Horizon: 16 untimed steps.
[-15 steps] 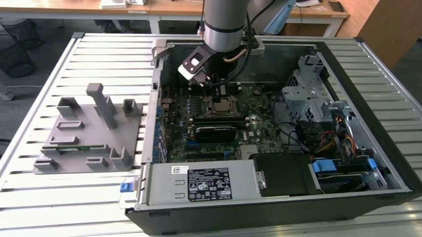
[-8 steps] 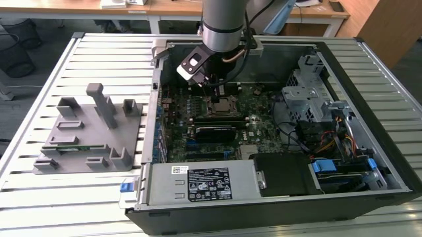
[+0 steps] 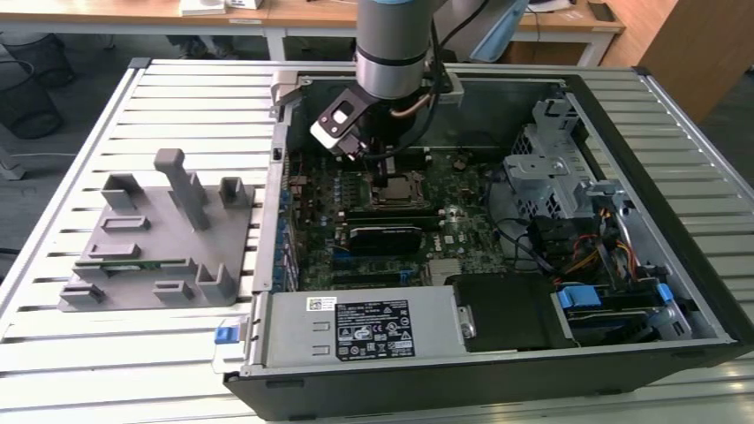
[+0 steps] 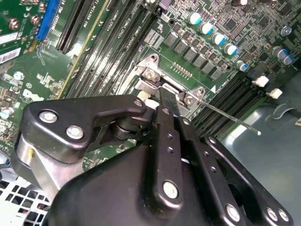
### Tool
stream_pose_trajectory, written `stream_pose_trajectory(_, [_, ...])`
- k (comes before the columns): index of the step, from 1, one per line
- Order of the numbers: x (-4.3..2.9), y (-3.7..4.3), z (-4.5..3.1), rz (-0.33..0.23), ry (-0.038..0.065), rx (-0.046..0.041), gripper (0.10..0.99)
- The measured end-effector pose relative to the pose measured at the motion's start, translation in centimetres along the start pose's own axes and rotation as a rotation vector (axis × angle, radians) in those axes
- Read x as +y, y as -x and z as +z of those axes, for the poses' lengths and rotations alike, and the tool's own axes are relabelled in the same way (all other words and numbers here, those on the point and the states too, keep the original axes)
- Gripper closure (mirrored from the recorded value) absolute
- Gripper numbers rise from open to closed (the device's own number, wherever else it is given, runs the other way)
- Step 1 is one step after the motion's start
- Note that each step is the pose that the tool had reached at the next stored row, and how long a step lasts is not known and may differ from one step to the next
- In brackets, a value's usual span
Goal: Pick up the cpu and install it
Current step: 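Close the cpu cover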
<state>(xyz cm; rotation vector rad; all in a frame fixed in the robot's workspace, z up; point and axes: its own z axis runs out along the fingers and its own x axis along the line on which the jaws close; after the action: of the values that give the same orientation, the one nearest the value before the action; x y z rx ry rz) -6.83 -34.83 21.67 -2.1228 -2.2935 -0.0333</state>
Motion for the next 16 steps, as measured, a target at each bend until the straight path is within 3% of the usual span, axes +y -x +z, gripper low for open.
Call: stream_pose_trajectory(16, [0.12,-0.54,1.95,0.000,-0.001,-0.0005,0.980])
